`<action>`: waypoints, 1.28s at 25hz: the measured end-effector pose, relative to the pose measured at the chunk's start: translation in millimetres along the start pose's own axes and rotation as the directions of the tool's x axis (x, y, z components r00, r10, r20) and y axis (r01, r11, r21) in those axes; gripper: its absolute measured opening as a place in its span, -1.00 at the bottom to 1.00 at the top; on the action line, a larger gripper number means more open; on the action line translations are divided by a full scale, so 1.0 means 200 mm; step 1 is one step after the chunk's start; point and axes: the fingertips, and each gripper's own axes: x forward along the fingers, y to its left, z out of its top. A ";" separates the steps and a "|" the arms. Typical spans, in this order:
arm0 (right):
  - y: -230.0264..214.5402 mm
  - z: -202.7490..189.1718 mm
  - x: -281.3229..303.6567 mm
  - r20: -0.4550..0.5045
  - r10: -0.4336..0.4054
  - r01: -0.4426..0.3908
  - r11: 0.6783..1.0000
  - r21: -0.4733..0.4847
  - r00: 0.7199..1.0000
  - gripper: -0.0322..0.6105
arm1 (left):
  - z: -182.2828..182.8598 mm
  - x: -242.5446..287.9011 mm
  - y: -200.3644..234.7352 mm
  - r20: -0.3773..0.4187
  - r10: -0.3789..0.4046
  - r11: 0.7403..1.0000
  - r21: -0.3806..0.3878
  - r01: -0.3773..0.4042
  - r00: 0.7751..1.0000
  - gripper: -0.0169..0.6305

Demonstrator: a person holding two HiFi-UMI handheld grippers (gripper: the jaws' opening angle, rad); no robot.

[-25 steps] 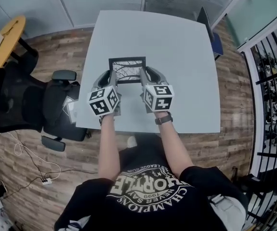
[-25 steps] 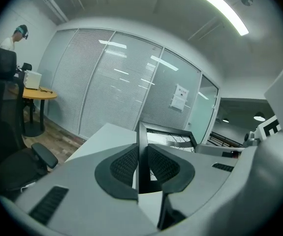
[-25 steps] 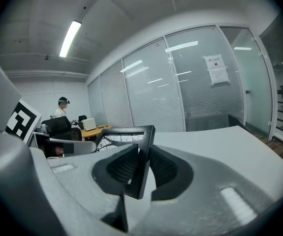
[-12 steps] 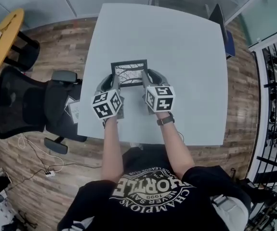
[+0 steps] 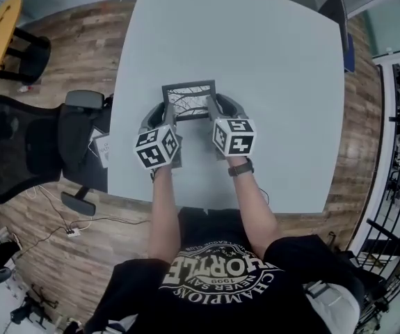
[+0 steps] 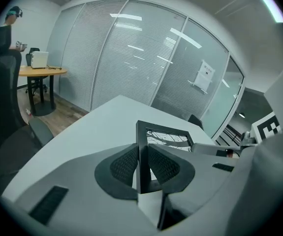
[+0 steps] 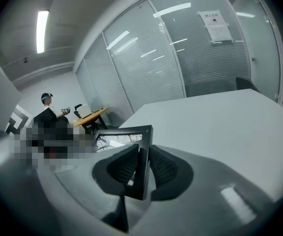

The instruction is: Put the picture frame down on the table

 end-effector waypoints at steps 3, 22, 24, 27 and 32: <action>-0.05 -0.08 0.10 -0.034 -0.002 0.002 1.000 0.010 0.999 -0.68 | -0.08 0.10 0.05 -0.033 0.015 1.000 -0.013 -0.015 0.999 -0.73; -0.35 -0.30 0.45 -0.128 -0.049 0.058 0.996 0.063 0.991 -0.68 | -0.28 0.56 0.13 -0.147 0.024 1.000 -0.009 -0.026 0.989 -0.73; -0.36 -0.32 0.47 -0.135 -0.051 0.060 0.996 0.065 0.990 -0.68 | -0.29 0.58 0.15 -0.153 0.023 1.000 -0.013 -0.025 0.988 -0.73; -0.37 -0.33 0.50 -0.145 -0.053 0.061 0.997 0.050 0.988 -0.68 | -0.31 0.61 0.17 -0.162 0.026 0.999 -0.018 -0.029 0.987 -0.73; -0.40 -0.36 0.52 -0.162 -0.056 0.057 0.998 0.002 0.985 -0.68 | -0.35 0.65 0.17 -0.173 0.035 0.999 -0.016 -0.038 0.984 -0.73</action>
